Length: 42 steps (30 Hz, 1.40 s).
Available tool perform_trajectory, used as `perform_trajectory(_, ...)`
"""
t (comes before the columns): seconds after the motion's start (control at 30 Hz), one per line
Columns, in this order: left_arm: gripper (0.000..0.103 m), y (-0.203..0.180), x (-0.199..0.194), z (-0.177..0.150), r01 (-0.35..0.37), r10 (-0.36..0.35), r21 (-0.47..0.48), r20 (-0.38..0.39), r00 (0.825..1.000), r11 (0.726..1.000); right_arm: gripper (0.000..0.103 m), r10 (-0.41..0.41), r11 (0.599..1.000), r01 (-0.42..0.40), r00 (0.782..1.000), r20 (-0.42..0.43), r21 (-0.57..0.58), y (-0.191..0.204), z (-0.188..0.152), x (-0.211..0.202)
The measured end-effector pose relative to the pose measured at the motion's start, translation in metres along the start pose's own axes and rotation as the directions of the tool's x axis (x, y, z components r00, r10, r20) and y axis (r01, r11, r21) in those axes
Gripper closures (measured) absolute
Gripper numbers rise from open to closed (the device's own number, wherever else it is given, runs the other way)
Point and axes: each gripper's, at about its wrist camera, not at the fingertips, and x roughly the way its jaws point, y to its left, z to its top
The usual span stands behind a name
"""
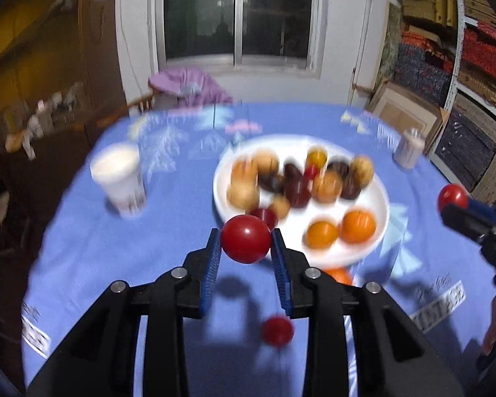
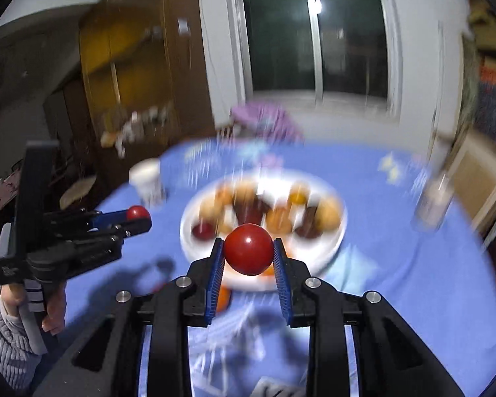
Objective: Organize fruits
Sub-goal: 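Carry both tomatoes over the white plate and open both tools, then move both tools back toward the last tomato and tangerine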
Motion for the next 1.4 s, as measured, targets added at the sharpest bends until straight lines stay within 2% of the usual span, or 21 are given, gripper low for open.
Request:
perform_trajectory(0.13, 0.073, -0.018, -0.020, 0.056, -0.001, 0.000, 0.016, 0.098, 0.995, 1.000, 0.073, -0.032, 0.999, 0.033, 0.995, 0.099, -0.004, -0.008, 0.056, -0.014)
perform_trajectory(0.23, 0.072, -0.032, -0.009, 0.072, 0.006, -0.008, 0.019, 0.109, 0.994, 1.000, 0.073, -0.055, 0.998, 0.054, 0.994, 0.089, 0.011, -0.016, 0.065, 0.011)
perform_trajectory(0.37, 0.072, -0.041, 0.043, 0.064, 0.011, -0.011, -0.002, 0.029, 1.000, 1.000, 0.073, -0.055, 0.997, 0.057, 0.998, -0.035, 0.052, -0.033, 0.047, 0.075)
perform_trajectory(0.5, 0.072, -0.040, 0.100, 0.040, 0.024, -0.026, -0.022, -0.098, 0.995, 0.999, 0.073, -0.048, 0.997, 0.058, 0.983, -0.174, 0.051, -0.044, 0.013, 0.130)
perform_trajectory(0.63, 0.072, -0.036, 0.126, 0.022, 0.042, -0.048, -0.039, -0.146, 0.988, 0.998, 0.073, -0.053, 0.997, 0.063, 0.972, -0.230, 0.036, -0.039, -0.005, 0.148)
perform_trajectory(0.77, 0.068, -0.035, 0.127, 0.019, 0.055, -0.061, -0.047, -0.144, 0.988, 0.997, 0.072, -0.051, 0.998, 0.061, 0.967, -0.249, 0.031, -0.032, -0.013, 0.156)
perform_trajectory(0.83, 0.066, -0.033, 0.126, 0.019, 0.062, -0.070, -0.060, -0.141, 0.987, 0.996, 0.064, -0.056, 0.997, 0.065, 0.968, -0.244, 0.031, -0.030, -0.015, 0.156)
perform_trajectory(0.87, 0.064, -0.032, 0.125, 0.019, 0.066, -0.075, -0.066, -0.141, 0.987, 0.996, 0.055, -0.056, 0.997, 0.066, 0.970, -0.238, 0.033, -0.030, -0.015, 0.155)
perform_trajectory(0.9, 0.063, -0.030, 0.124, 0.019, 0.068, -0.077, -0.073, -0.140, 0.987, 0.995, 0.052, -0.060, 0.997, 0.070, 0.971, -0.230, 0.037, -0.031, -0.014, 0.154)
perform_trajectory(0.97, 0.046, -0.026, 0.120, 0.020, 0.061, -0.073, -0.089, -0.135, 0.988, 0.994, 0.052, -0.056, 0.996, 0.069, 0.977, -0.208, 0.054, -0.034, -0.009, 0.148)
perform_trajectory(1.07, 0.045, -0.016, 0.098, 0.023, 0.061, -0.073, -0.121, -0.102, 0.992, 0.991, 0.052, -0.043, 0.995, 0.055, 0.989, -0.144, 0.084, -0.038, 0.001, 0.121)
perform_trajectory(1.13, 0.045, -0.005, 0.077, 0.022, 0.062, -0.073, -0.140, -0.071, 0.995, 0.988, 0.051, -0.025, 0.994, 0.032, 0.998, -0.061, 0.104, -0.036, 0.011, 0.084)
perform_trajectory(1.17, 0.045, 0.000, 0.065, 0.020, 0.060, -0.068, -0.145, -0.053, 0.996, 0.988, 0.048, -0.016, 0.994, 0.019, 0.999, -0.028, 0.108, -0.034, 0.014, 0.069)
perform_trajectory(1.2, 0.043, 0.005, 0.048, 0.015, 0.043, -0.048, -0.141, -0.031, 0.998, 0.989, 0.036, -0.003, 0.995, 0.001, 1.000, 0.026, 0.105, -0.029, 0.014, 0.045)
perform_trajectory(1.27, 0.030, 0.014, 0.018, -0.001, -0.005, 0.006, -0.121, 0.010, 1.000, 0.993, 0.019, -0.010, 0.996, 0.001, 0.995, 0.100, 0.088, -0.021, 0.005, 0.014)
perform_trajectory(1.3, 0.027, 0.017, 0.007, -0.012, -0.032, 0.035, -0.116, 0.025, 0.999, 0.993, 0.015, -0.015, 0.997, 0.004, 0.992, 0.125, 0.083, -0.017, -0.003, 0.002)
perform_trajectory(1.4, 0.024, 0.020, -0.011, -0.048, -0.094, 0.097, -0.100, 0.024, 0.995, 0.991, 0.015, -0.008, 0.997, -0.002, 0.992, 0.122, 0.080, -0.007, -0.036, -0.012)
